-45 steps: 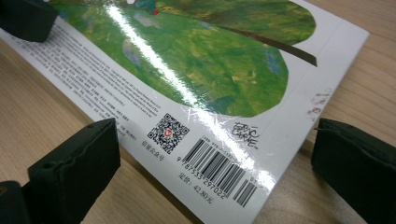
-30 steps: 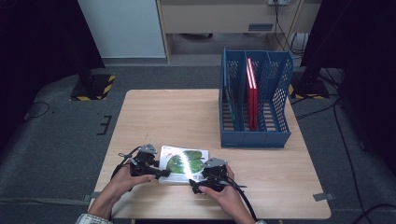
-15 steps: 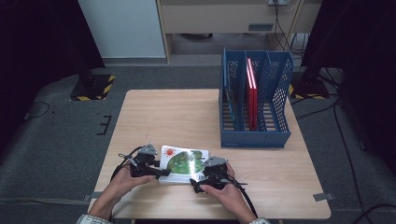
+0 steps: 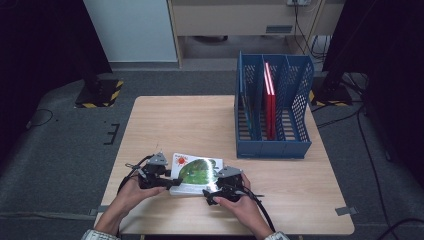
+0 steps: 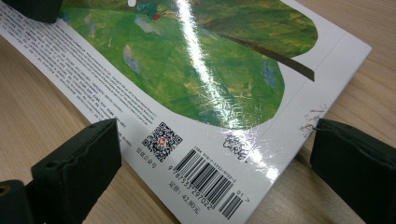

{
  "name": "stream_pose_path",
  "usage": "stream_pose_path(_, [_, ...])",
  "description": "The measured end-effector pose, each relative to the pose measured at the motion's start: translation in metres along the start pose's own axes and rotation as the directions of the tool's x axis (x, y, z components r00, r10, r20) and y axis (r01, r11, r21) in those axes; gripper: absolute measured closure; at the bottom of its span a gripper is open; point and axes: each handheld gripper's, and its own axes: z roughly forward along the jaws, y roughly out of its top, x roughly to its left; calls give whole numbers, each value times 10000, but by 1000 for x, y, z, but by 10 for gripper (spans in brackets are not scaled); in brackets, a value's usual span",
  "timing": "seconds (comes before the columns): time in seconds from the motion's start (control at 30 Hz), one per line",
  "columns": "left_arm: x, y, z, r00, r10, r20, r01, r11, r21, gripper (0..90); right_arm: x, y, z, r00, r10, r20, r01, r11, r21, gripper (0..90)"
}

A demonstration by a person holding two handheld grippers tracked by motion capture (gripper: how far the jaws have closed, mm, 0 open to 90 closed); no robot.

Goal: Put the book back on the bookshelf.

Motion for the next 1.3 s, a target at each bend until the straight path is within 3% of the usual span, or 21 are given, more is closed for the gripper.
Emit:
stream_pose_path(0.13, [0,-1,-1,9999,109,36,-109,9999,39,548,-5,-1,1,9987,425,-277,-421,9990,162,9])
stream_pose_path(0.43, [-1,-3,-4,9997,223,142,-223,9997,15,579,-7,0,0,9989,288,-361,-287,9996,50,32])
stream_pose_path(0.63, [-1,-4,-4,9994,326,146,-327,9994,69,591,-13,3,1,9983,464,-356,-465,9989,-28,54])
stream_pose_path(0.97, [-2,-4,0,9989,459,86,-461,9988,176,616,-19,9,4,9919,666,-1079,-625,9972,407,75])
stream_pose_path(1.3, [-1,-3,2,9996,256,-104,-256,9997,-13,621,-22,16,0,9951,471,-864,-451,9987,250,141])
